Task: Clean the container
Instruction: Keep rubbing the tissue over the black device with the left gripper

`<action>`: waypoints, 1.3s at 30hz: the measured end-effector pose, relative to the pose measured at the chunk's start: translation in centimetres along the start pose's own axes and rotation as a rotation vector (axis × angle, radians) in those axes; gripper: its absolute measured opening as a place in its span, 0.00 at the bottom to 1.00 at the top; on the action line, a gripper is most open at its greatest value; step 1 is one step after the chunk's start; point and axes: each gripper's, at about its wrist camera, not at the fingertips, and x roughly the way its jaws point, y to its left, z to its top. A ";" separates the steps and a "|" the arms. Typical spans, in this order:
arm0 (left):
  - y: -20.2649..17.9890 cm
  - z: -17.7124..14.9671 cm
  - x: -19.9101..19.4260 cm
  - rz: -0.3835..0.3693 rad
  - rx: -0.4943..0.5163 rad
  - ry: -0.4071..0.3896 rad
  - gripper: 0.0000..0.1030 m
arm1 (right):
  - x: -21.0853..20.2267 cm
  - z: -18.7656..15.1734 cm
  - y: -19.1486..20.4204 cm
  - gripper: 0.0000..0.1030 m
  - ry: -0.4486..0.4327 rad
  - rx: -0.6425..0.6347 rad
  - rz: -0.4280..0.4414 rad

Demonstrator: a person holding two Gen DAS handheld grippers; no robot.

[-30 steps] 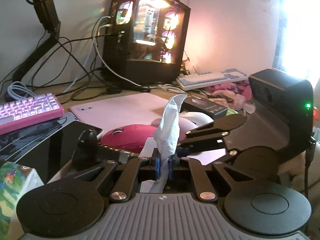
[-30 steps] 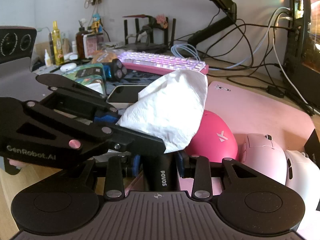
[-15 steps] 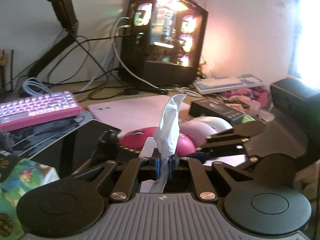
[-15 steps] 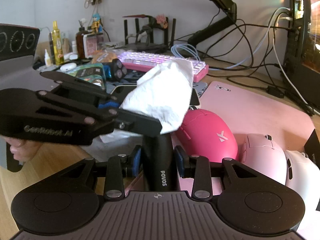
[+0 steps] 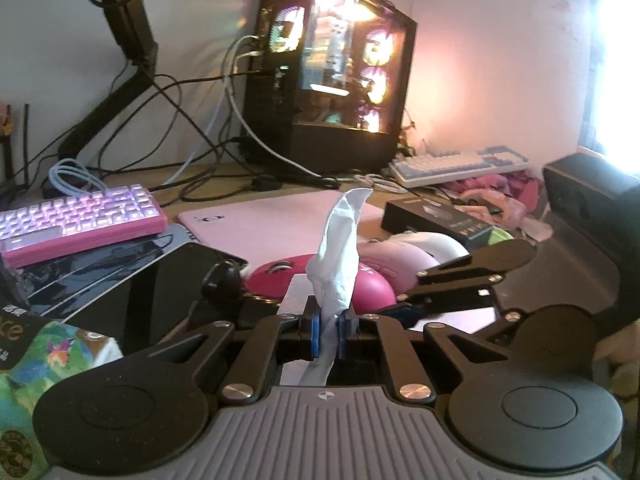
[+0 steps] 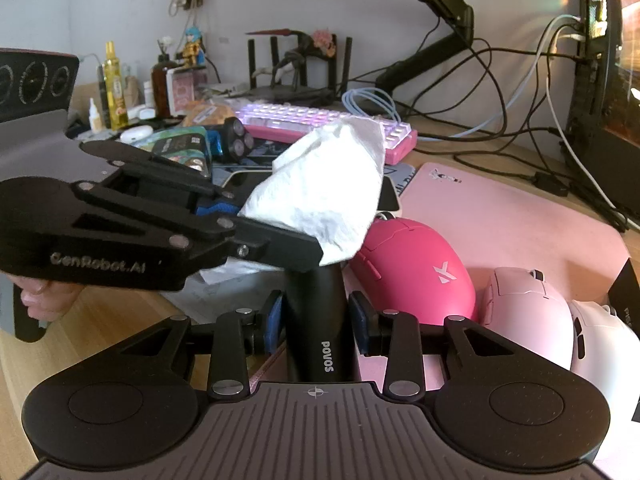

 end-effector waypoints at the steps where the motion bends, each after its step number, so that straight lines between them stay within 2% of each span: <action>1: -0.1 0.0 0.0 -0.008 0.004 0.001 0.12 | 0.0 0.0 0.0 0.38 0.000 0.000 0.000; 9: -1.0 -0.3 0.1 -0.087 0.042 0.009 0.12 | 0.0 0.0 0.0 0.38 0.000 0.000 0.000; 14: -0.9 -0.4 0.2 -0.105 0.035 0.012 0.12 | 0.0 0.0 0.1 0.38 0.000 -0.001 0.000; 23: -0.3 -0.4 0.3 -0.068 0.002 0.007 0.12 | 0.0 0.0 0.1 0.38 0.000 -0.002 -0.001; 31: 0.9 -0.1 0.1 0.023 -0.040 -0.006 0.12 | 0.0 0.0 0.2 0.38 0.000 -0.002 -0.001; 39: 0.4 0.0 0.1 0.002 -0.013 -0.001 0.12 | 0.0 0.0 0.2 0.38 0.000 -0.001 -0.001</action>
